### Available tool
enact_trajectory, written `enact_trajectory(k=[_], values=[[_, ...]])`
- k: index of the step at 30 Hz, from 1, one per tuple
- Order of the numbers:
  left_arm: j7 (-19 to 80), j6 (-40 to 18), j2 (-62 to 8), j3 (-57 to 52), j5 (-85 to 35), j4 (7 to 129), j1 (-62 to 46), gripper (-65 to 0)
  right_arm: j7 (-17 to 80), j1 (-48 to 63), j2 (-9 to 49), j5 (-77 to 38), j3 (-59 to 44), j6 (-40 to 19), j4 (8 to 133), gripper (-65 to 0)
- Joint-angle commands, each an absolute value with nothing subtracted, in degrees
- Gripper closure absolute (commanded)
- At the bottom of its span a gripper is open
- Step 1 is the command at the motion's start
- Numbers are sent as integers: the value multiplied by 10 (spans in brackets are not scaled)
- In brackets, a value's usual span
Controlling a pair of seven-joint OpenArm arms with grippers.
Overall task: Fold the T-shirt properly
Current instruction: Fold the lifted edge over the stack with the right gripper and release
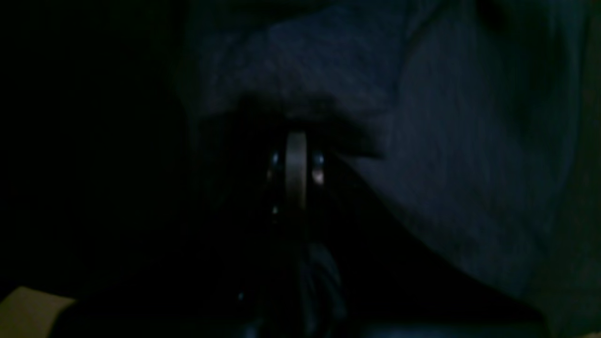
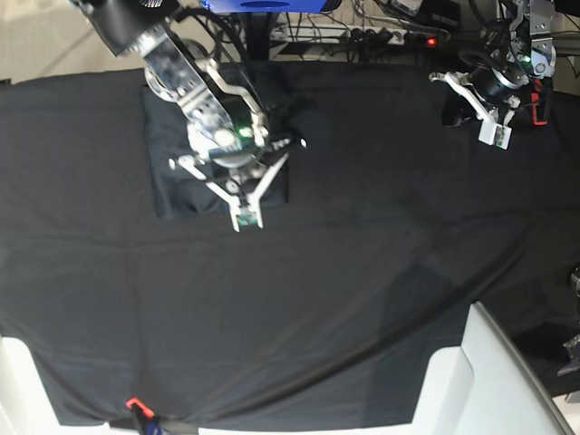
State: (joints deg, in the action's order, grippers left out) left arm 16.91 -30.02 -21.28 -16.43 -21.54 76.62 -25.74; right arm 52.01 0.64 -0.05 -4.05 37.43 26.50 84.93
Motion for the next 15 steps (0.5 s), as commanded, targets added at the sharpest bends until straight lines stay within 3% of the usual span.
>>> enact_trajectory(k=[1, 10, 15], values=[[157, -300, -222, -167, -224, 772, -259, 0, 510, -10, -14, -36, 379, 266, 851, -8], [159, -300, -223, -167, -224, 772, -257, 0, 516, -58, -20, -36, 430, 266, 907, -8], [158, -300, -225, -167, -224, 772, -259, 0, 605, -41, 22, -35, 426, 267, 941, -8]])
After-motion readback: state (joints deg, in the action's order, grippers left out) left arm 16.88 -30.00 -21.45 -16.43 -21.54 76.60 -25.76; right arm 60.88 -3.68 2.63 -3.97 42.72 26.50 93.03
